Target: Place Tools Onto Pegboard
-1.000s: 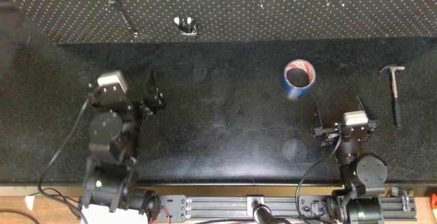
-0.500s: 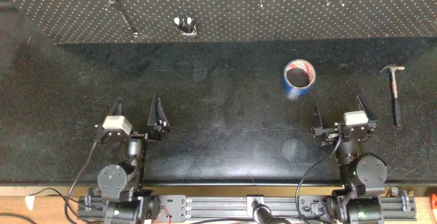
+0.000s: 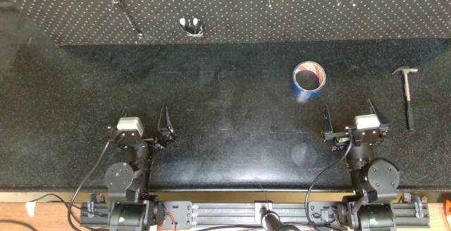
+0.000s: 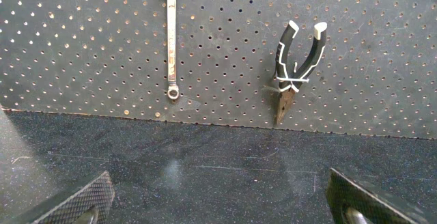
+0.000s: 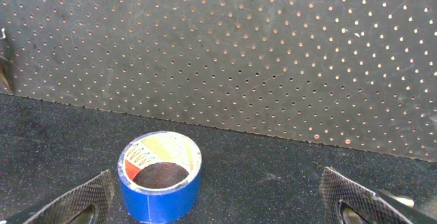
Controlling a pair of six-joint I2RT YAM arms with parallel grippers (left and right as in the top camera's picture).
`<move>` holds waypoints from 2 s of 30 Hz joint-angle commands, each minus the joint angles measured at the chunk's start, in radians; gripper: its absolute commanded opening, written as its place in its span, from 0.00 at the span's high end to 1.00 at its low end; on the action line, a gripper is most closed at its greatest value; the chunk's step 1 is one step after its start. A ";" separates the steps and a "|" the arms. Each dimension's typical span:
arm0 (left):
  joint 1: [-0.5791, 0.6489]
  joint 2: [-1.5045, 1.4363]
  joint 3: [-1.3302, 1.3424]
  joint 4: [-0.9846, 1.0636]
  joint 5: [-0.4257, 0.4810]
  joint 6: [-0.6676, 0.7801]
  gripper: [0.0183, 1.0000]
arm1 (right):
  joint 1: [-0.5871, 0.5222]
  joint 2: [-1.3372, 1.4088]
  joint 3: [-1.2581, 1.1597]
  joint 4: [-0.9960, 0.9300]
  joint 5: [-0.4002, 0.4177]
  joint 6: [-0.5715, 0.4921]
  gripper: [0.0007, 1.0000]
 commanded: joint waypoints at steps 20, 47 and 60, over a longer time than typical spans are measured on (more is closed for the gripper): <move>0.007 -0.013 -0.002 -0.008 0.019 0.016 0.00 | 0.232 1.157 0.884 -0.581 0.056 0.559 0.02; 0.007 -0.013 -0.002 -0.008 0.019 0.016 0.00 | 0.250 1.790 1.198 -0.618 0.110 0.278 0.33; 0.007 -0.013 -0.002 -0.008 0.019 0.016 0.00 | 0.339 1.387 1.201 -0.323 0.042 0.368 0.93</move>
